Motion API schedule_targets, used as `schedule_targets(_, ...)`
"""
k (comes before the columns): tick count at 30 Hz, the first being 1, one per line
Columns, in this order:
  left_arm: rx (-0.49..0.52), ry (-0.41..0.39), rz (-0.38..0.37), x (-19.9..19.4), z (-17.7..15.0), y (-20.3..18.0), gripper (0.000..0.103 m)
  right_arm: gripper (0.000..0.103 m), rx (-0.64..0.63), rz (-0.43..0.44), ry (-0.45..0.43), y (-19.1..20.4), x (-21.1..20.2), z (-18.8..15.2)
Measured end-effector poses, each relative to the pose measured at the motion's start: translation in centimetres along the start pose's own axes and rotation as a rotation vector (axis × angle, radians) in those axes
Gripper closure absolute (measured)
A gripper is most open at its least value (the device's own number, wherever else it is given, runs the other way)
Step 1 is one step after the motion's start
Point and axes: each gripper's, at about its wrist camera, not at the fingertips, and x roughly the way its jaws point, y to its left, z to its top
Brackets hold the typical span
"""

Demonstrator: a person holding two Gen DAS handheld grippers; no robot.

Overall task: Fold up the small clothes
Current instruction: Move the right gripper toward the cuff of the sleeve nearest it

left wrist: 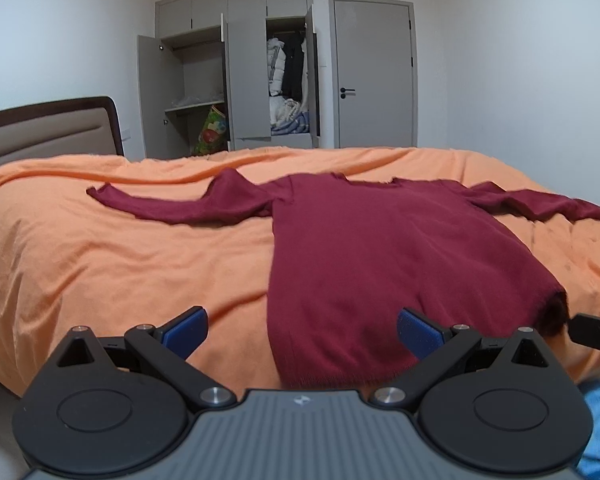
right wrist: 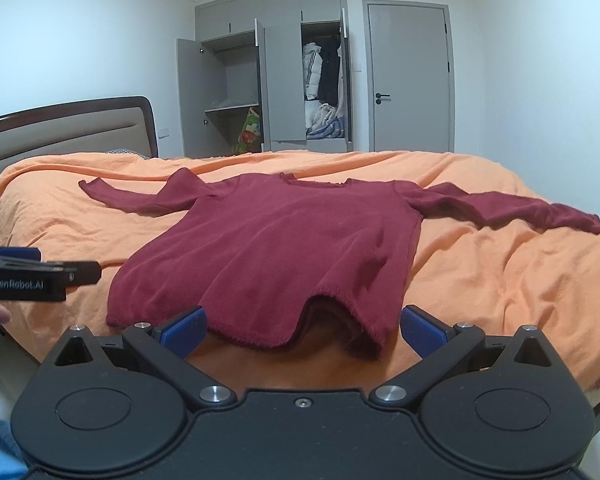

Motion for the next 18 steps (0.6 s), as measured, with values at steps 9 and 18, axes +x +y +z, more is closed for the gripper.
schedule_targets(9,0.032,-0.057,0.015,4.6,5.6,-0.6,0.000,0.000,-0.042,-0.085,-0.010,-1.2,3.0,4.0)
schedule_targets(18,0.005,-0.050,0.075,9.7,10.6,-0.5,0.000,0.000,0.000,-0.140,-0.008,-3.8,6.6,7.4)
